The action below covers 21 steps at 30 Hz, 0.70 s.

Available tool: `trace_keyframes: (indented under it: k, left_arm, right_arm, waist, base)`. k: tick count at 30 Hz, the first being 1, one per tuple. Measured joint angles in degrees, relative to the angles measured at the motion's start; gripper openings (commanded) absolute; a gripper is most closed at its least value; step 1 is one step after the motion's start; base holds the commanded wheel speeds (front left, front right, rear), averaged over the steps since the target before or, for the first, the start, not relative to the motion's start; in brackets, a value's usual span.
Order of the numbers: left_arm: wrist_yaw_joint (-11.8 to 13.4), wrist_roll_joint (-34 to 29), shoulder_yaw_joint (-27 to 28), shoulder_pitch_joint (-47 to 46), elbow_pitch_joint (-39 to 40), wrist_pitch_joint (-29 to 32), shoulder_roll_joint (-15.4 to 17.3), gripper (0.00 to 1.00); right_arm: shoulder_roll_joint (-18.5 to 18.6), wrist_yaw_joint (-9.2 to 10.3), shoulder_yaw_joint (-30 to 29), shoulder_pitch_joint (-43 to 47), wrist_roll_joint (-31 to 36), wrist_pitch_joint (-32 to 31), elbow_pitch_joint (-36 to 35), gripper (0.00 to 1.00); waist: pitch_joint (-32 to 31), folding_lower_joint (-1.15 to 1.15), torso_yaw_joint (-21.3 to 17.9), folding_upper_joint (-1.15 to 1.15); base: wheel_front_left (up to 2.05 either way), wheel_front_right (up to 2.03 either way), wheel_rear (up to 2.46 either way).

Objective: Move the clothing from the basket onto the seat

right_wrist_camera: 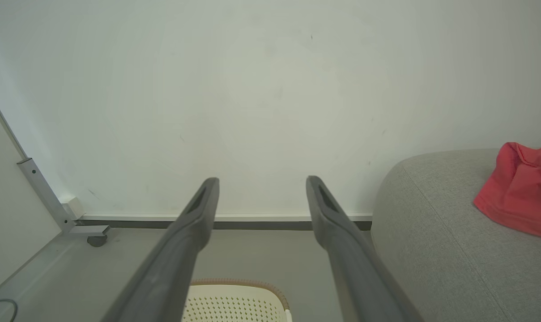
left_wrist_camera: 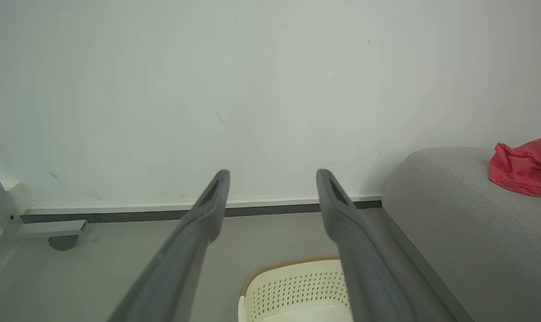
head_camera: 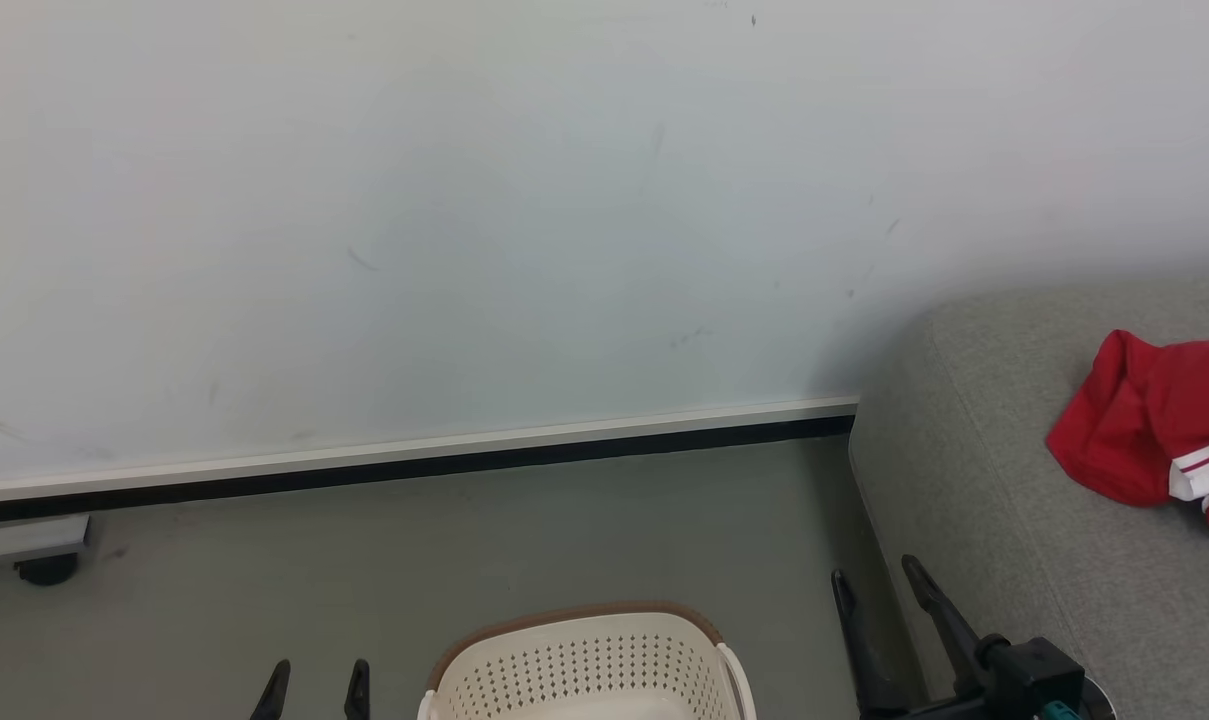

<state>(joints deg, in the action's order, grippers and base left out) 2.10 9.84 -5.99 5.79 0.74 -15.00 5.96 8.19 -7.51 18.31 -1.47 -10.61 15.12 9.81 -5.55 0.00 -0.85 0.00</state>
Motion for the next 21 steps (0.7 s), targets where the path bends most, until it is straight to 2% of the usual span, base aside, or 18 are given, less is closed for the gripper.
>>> trace_keyframes:
  k: [11, 12, 17, 21]
  left_arm:
    - [-0.01, 0.00, 1.24, 0.18, -0.21, 0.00, -0.83, 1.00]
    - [-0.01, 0.00, 1.24, 0.18, -0.21, 0.00, -0.83, 0.00]
    - [0.01, -0.26, 1.03, 0.29, -2.34, 0.31, -1.11, 0.00]
    - [-0.09, 3.58, 0.97, 0.29, -2.87, 0.85, -1.25, 0.00]
  right_arm:
    - [-0.15, 0.00, -0.52, 0.13, 0.05, 0.00, -0.27, 1.00]
    - [-0.15, 0.00, -0.52, 0.13, 0.05, 0.00, -0.27, 0.00]
    - [-0.19, 0.00, -0.43, 1.53, -0.07, -0.07, 1.59, 0.00]
    - [-0.19, 0.00, -1.40, 2.13, -4.26, -1.09, 1.77, 0.00]
  waist:
    - [0.19, 0.00, 0.02, 0.00]
    - [0.19, 0.00, 0.02, 0.00]
    - [0.24, 0.00, 0.03, 0.00]
    - [0.42, 0.00, 0.05, 0.00]
  base:
    - [0.00, 0.00, 0.00]
    - [0.00, 0.00, 0.00]
    - [0.00, 0.00, 0.00]
    - [0.00, 0.00, 0.00]
